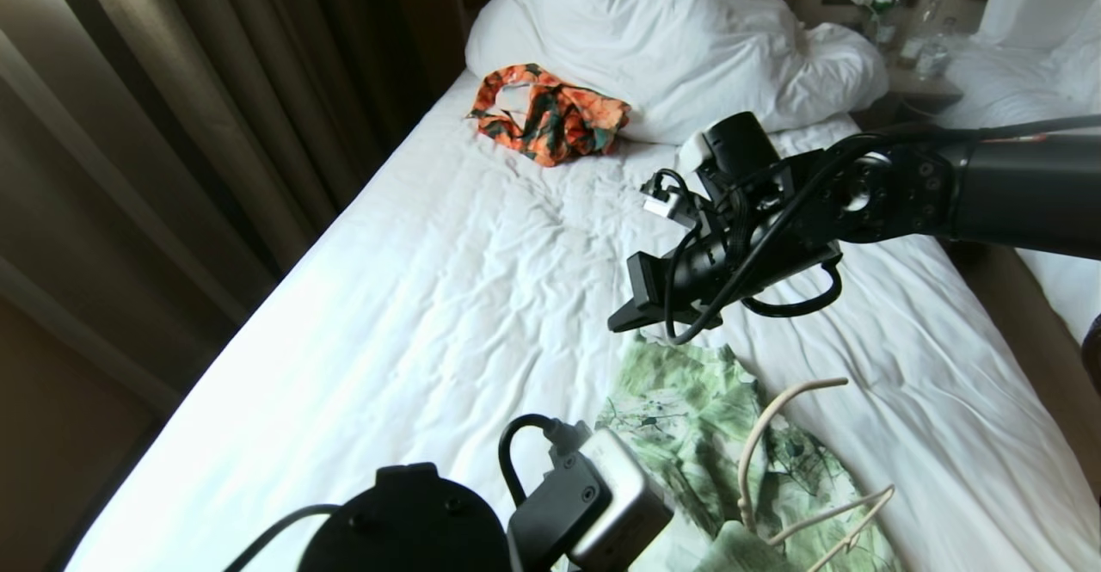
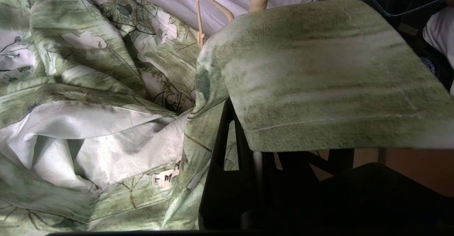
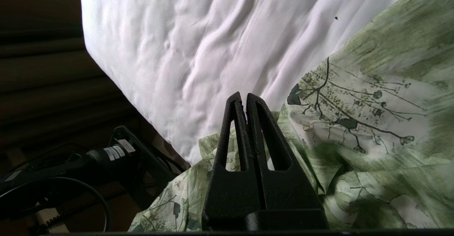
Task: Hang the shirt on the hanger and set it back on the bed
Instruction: Hook the other side of the shirt onto the hanger
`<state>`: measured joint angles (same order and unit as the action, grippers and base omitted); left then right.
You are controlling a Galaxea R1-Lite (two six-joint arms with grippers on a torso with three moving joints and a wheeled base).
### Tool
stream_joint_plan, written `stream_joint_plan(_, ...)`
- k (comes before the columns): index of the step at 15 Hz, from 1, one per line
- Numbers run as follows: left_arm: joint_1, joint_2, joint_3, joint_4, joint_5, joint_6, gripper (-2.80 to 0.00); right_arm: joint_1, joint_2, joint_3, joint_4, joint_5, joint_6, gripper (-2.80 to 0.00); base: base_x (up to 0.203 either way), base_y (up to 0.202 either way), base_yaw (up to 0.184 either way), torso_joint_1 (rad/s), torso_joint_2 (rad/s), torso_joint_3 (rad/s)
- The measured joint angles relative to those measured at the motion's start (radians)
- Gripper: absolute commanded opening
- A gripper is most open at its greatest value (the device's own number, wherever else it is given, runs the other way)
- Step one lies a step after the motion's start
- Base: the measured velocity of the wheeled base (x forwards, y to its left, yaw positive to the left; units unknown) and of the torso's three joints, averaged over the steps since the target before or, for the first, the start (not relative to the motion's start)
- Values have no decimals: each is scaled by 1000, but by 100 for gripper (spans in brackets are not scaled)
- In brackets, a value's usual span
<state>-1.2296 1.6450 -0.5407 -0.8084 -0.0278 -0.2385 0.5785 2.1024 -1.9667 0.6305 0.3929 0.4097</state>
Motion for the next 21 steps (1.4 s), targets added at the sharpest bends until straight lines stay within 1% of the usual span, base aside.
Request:
stream_joint_plan(2, -3, 60, 19, -89, 7, 2, -280, 18, 12, 0, 29, -8, -7, -280, 0, 0, 0, 0, 0, 0)
stream_joint_plan(5, -4, 137, 49, -238, 42, 8, -280, 24, 21, 0, 76, -9, -9, -280, 0, 0, 0, 0, 0, 0)
stream_joint_plan(6, -4, 150, 53, -251, 44, 8, -280, 29, 22, 1, 100, -10, -9, 0, 0, 0, 0, 0, 0, 0)
stream_joint_plan(8, -4, 167, 56, -252, 44, 8, -280, 46, 24, 2, 164, -12, -10, 0, 0, 0, 0, 0, 0, 0)
stream_joint_plan(10, -3, 175, 57, -252, 44, 8, -280, 59, 25, 4, 201, -13, -9, 0, 0, 0, 0, 0, 0, 0)
stream_joint_plan(16, 18, 175, 58, -254, 45, 11, -280, 62, 57, 9, 205, -13, -13, 0, 0, 0, 0, 0, 0, 0)
stream_joint_plan(17, 21, 174, 58, -255, 45, 11, -280, 58, 62, 10, 207, -13, -27, 0, 0, 0, 0, 0, 0, 0)
stream_joint_plan(19, 23, 166, 58, -255, 45, 16, -280, 48, 72, 14, 236, -12, -87, 0, 0, 0, 0, 0, 0, 0)
stream_joint_plan(21, 28, 156, 64, -255, 44, 18, -280, 46, 86, 15, 249, -11, -128, 0, 0, 0, 0, 0, 0, 0)
